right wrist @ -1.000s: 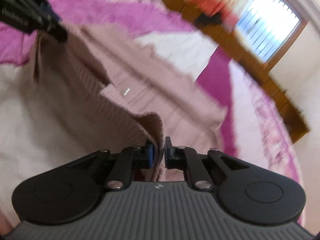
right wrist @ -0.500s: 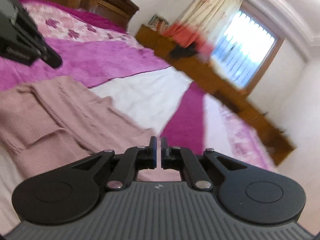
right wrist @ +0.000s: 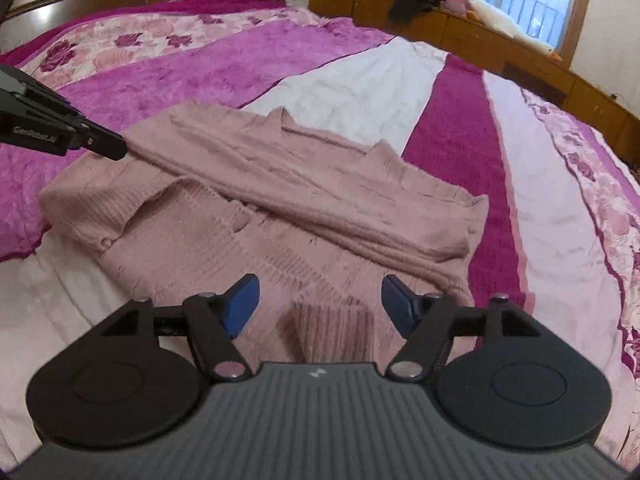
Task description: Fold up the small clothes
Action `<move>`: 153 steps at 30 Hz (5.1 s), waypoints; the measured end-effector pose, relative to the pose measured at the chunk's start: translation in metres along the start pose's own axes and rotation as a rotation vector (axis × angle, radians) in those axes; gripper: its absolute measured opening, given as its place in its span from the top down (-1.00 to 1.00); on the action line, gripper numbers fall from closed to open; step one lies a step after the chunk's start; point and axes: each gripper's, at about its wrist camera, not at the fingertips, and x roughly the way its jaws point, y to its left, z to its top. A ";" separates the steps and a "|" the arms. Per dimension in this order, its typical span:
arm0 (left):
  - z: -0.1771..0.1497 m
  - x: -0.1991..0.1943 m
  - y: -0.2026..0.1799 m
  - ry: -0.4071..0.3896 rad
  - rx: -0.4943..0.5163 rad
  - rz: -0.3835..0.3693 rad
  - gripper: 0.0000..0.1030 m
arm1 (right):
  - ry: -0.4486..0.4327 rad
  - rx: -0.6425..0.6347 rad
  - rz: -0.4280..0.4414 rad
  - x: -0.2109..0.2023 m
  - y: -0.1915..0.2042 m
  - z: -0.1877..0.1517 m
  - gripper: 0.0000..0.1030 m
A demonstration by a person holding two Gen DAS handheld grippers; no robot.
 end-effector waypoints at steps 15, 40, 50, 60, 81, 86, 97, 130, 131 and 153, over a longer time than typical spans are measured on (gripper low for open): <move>-0.011 0.016 0.000 0.031 -0.022 -0.022 -0.80 | 0.100 0.023 0.018 0.026 -0.010 -0.006 -0.54; -0.015 0.052 -0.016 0.059 0.087 -0.062 0.75 | 0.042 0.236 0.038 0.027 -0.033 -0.020 0.72; 0.016 -0.004 -0.019 -0.187 0.087 0.066 0.76 | -0.203 0.140 -0.099 -0.015 -0.029 0.014 0.74; 0.099 0.023 0.001 -0.323 0.096 0.151 0.76 | -0.366 0.040 -0.232 0.010 -0.056 0.096 0.75; 0.098 0.189 0.057 -0.087 -0.005 0.210 0.70 | -0.066 0.110 -0.269 0.239 -0.084 0.099 0.67; 0.100 0.173 0.054 -0.082 -0.032 0.236 -0.01 | -0.098 0.187 -0.254 0.225 -0.088 0.103 -0.19; 0.089 0.114 0.046 -0.103 -0.017 0.251 -0.28 | -0.208 0.367 -0.189 0.137 -0.082 0.085 -0.36; 0.042 0.083 0.020 -0.045 -0.015 0.218 -0.28 | -0.103 0.526 -0.098 0.104 -0.032 0.004 -0.40; 0.042 0.083 0.021 -0.052 -0.021 0.217 -0.28 | -0.104 0.528 -0.096 0.105 -0.033 0.004 -0.40; 0.064 0.104 0.056 -0.130 0.021 0.274 0.80 | -0.104 0.513 -0.094 0.111 -0.032 0.003 -0.49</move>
